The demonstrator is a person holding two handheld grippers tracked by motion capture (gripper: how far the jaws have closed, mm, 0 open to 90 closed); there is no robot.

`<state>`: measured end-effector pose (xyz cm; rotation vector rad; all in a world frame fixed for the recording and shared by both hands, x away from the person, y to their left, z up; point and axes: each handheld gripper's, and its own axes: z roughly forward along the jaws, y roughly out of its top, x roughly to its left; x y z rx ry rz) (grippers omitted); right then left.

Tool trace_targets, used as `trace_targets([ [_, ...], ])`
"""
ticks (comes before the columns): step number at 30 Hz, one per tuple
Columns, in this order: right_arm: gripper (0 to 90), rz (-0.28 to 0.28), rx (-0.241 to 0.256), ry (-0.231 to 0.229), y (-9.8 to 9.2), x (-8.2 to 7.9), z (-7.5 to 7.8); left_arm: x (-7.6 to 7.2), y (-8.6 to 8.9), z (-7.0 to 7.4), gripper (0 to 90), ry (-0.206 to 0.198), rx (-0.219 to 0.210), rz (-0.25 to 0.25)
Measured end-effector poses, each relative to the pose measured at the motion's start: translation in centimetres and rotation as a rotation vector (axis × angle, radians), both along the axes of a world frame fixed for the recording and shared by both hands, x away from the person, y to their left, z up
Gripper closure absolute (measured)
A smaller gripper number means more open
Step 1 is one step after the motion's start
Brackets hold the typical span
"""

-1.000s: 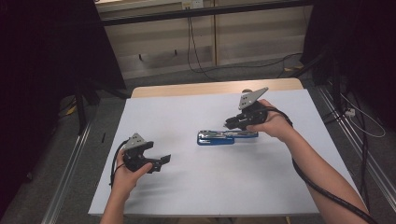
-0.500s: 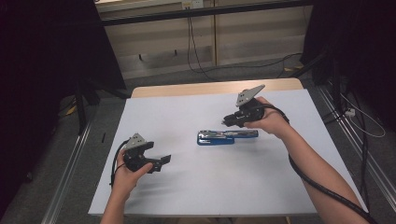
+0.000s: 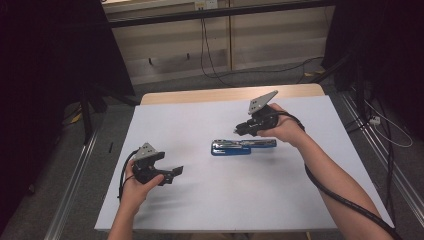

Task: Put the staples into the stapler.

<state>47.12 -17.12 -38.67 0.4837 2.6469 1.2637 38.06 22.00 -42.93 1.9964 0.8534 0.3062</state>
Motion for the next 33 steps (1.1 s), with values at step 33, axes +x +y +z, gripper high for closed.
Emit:
trace_targets([
  [33, 79.2, 0.065, -0.028, 0.016, 2.2, 1.2, -1.5, 0.1, -0.1, -0.1, 5.3, 0.009, 0.006, -0.009],
])
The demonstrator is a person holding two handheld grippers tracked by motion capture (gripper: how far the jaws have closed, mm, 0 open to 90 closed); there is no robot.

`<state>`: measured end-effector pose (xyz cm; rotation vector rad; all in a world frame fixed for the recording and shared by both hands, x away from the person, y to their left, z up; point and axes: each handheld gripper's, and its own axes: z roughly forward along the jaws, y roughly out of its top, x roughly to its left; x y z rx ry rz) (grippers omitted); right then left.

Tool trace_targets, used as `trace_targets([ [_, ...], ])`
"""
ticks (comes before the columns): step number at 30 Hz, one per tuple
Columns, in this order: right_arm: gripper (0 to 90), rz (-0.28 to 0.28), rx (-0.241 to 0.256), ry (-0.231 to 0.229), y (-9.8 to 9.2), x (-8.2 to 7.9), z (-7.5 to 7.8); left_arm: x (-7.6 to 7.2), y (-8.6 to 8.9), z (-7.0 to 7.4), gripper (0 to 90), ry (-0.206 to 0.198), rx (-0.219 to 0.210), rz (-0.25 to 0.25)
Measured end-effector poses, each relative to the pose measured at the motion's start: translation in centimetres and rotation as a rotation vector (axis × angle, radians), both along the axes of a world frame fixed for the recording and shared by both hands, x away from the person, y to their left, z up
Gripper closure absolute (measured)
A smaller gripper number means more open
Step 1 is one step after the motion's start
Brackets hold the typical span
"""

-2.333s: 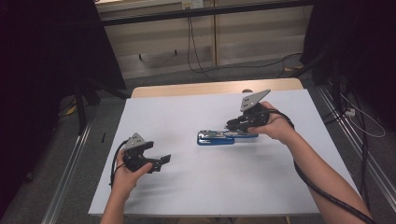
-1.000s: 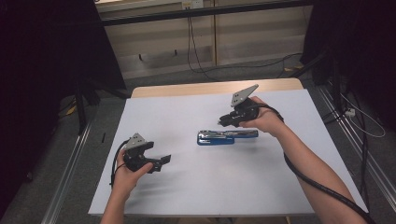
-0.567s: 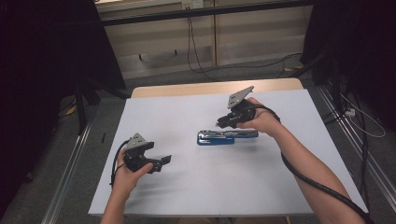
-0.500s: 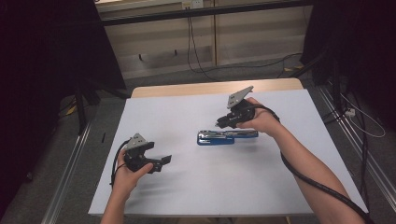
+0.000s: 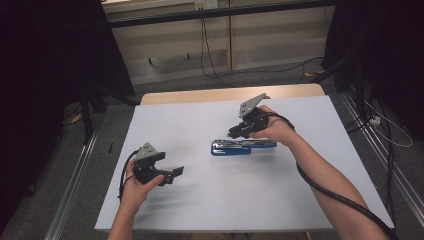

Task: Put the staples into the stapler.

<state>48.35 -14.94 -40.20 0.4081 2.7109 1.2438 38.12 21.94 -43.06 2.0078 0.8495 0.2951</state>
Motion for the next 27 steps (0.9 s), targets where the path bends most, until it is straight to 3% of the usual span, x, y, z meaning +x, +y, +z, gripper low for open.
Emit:
trace_targets([
  [27, 79.2, 0.021, 0.009, 0.009, 1.6, 0.9, -0.4, 0.1, 0.1, 0.0, 5.3, 0.001, 0.003, -0.003],
])
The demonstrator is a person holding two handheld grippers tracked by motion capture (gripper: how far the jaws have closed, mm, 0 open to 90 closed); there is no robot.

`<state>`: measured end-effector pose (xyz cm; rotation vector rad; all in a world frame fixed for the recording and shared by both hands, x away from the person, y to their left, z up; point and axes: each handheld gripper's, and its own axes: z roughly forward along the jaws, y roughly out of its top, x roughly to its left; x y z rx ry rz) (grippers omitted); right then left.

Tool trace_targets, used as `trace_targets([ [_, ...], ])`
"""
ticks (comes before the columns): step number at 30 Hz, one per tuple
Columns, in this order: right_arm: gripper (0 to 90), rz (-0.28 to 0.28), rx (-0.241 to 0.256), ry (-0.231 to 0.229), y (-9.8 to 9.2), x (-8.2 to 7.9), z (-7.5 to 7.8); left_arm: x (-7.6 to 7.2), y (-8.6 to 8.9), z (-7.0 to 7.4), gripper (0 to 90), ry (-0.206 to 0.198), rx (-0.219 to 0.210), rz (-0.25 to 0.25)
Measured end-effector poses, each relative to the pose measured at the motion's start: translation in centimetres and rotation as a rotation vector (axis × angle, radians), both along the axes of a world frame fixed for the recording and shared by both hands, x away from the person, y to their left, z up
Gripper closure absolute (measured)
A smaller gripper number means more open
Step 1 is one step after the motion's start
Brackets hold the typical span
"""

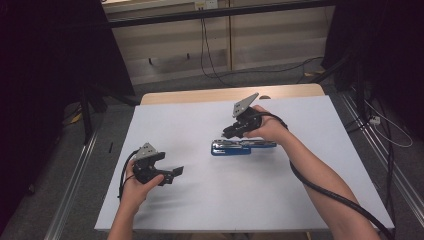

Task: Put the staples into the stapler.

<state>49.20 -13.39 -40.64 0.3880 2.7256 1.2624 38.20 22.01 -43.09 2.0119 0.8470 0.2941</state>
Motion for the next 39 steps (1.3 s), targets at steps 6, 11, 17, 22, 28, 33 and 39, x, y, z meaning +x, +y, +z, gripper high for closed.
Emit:
trace_targets([
  [6, 79.2, 0.004, -0.001, 0.003, 0.3, 0.1, -0.2, 0.0, 0.0, 0.0, 5.3, -0.003, 0.002, 0.001],
  [11, 79.1, 0.007, 0.000, 0.004, 0.5, 0.2, -0.4, 0.0, 0.0, 0.0, 5.3, -0.003, 0.001, 0.002],
  [17, 79.1, 0.005, -0.001, 0.007, 0.7, 0.3, -0.5, 0.0, 0.0, 0.0, 5.3, -0.002, 0.001, -0.001],
  [22, 79.2, 0.006, 0.002, 0.008, 0.9, 0.3, -0.6, 0.0, 0.0, 0.0, 5.3, -0.001, 0.000, 0.003],
  [28, 79.2, 0.007, -0.002, 0.012, 1.1, 0.4, -0.7, 0.0, 0.0, 0.0, 5.3, 0.001, 0.001, 0.000],
  [33, 79.2, 0.009, -0.002, 0.012, 1.2, 0.5, -0.8, 0.0, 0.1, 0.0, 5.3, -0.001, 0.004, 0.001],
  [39, 79.1, 0.014, -0.005, 0.011, 1.4, 0.5, -1.0, 0.0, 0.0, 0.0, 5.3, 0.000, 0.001, 0.001],
])
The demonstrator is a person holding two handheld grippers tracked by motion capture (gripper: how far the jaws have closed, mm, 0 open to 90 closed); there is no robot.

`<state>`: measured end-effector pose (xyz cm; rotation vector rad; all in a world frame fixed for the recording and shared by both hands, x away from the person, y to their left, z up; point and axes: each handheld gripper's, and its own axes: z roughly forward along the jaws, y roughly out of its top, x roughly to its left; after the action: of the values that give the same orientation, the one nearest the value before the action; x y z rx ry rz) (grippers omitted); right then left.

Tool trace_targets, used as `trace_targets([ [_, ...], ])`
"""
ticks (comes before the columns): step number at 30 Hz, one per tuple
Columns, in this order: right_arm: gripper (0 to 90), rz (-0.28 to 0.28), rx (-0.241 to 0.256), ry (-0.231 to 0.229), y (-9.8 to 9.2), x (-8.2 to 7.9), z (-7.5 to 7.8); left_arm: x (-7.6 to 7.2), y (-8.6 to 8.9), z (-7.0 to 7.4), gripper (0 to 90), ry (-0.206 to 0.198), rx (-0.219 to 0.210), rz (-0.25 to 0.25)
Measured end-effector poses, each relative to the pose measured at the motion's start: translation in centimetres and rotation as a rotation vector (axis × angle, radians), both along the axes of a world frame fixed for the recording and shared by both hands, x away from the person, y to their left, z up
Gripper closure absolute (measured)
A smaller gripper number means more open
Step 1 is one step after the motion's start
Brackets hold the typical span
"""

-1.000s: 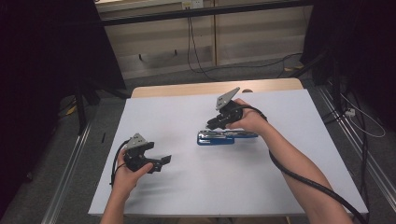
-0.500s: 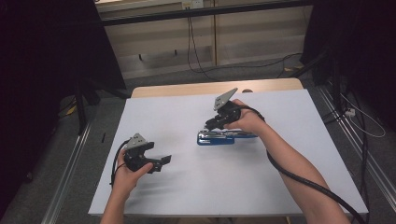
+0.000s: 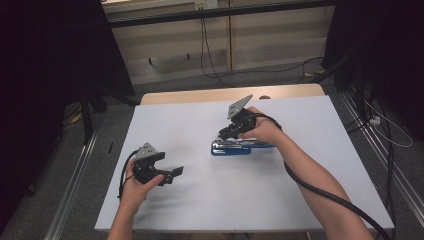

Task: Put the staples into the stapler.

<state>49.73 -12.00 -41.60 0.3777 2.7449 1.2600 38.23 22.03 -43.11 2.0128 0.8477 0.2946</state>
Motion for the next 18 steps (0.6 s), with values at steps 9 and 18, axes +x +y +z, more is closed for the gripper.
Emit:
trace_targets([
  [9, 79.2, 0.010, -0.012, 0.013, 0.20, -0.18, -0.59, 0.00, 0.01, 0.00, 5.3, 0.000, 0.001, 0.000],
  [18, 79.2, 0.020, -0.019, 0.019, 0.26, -0.31, -1.02, 0.04, -0.07, -0.05, 5.3, 0.004, -0.001, -0.003],
])
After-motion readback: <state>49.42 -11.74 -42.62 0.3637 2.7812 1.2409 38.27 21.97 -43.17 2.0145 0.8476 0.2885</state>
